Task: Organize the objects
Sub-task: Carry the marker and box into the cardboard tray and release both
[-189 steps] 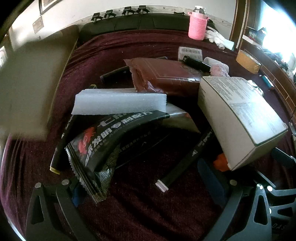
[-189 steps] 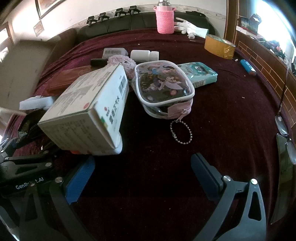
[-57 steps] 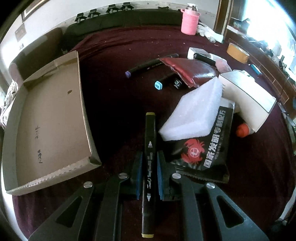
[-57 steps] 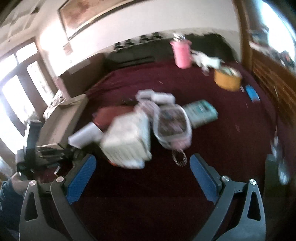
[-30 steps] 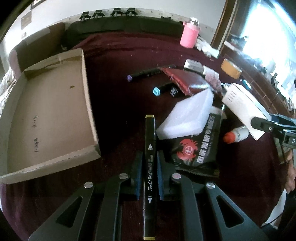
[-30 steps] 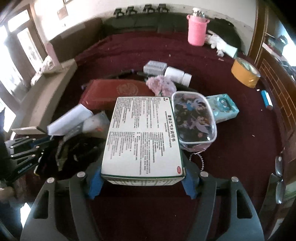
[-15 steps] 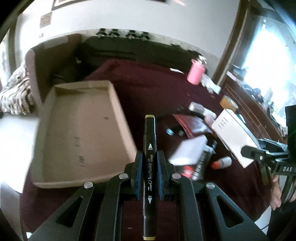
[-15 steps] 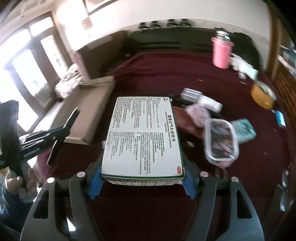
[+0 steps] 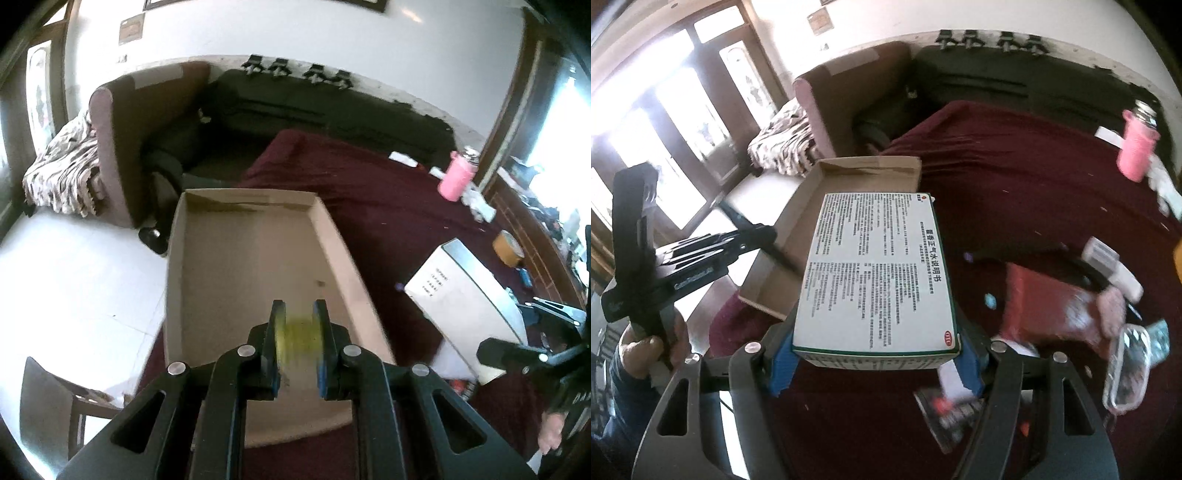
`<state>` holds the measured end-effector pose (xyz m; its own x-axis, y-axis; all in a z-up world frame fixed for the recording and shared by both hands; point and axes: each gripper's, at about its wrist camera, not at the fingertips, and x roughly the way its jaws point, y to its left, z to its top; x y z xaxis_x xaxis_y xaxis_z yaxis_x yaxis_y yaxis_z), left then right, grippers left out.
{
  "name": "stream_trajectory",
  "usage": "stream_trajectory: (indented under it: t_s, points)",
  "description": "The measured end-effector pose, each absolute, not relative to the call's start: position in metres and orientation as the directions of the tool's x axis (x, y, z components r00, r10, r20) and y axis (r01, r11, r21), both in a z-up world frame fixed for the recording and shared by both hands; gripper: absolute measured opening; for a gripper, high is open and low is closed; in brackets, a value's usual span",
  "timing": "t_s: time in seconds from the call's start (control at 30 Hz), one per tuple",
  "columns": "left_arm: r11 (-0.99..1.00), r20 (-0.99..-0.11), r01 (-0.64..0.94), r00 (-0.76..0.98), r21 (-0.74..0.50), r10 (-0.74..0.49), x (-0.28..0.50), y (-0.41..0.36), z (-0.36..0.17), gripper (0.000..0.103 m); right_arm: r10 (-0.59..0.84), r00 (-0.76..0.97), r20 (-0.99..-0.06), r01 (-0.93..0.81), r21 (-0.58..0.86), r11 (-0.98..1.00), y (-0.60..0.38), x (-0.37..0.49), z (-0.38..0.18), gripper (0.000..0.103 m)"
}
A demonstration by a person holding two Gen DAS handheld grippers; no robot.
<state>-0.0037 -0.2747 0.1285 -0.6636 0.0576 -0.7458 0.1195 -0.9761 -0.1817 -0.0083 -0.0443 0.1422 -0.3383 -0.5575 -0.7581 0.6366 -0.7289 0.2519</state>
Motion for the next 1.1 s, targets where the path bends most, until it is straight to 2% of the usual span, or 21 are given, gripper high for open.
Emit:
stream_trajectory:
  t_s: [0.17, 0.33, 0.63, 0.83, 1.1]
  points:
    - [-0.963, -0.783, 0.178, -0.621, -0.203, 0.051, -0.038, -0.309, 0.103, 0.012, -0.554, -0.305, -0.775, 0.637, 0.266, -0.723, -0.095, -0.041, 0.124, 0.071]
    - [-0.943, -0.783, 0.22, -0.619, -0.248, 0.061, -0.064, -0.334, 0.092, 0.012, -0.52, -0.285, -0.805, 0.615, 0.262, -0.743, -0.141, -0.077, 0.099, 0.071]
    - [-0.939, -0.837, 0.252, -0.543, -0.233, 0.062, -0.115, -0.353, 0.072, 0.012, -0.49, -0.283, -0.825, 0.582, 0.258, -0.771, -0.178, -0.131, 0.071, 0.071]
    - [-0.93, -0.844, 0.27, -0.531, -0.251, 0.074, -0.118, -0.361, 0.058, 0.012, -0.449, -0.253, -0.857, 0.538, 0.261, -0.801, -0.195, -0.152, 0.046, 0.071]
    - [-0.924, -0.803, 0.288, -0.595, -0.251, 0.034, -0.092, -0.372, 0.079, 0.012, -0.425, -0.266, -0.865, 0.542, 0.23, -0.808, -0.221, -0.152, 0.041, 0.071]
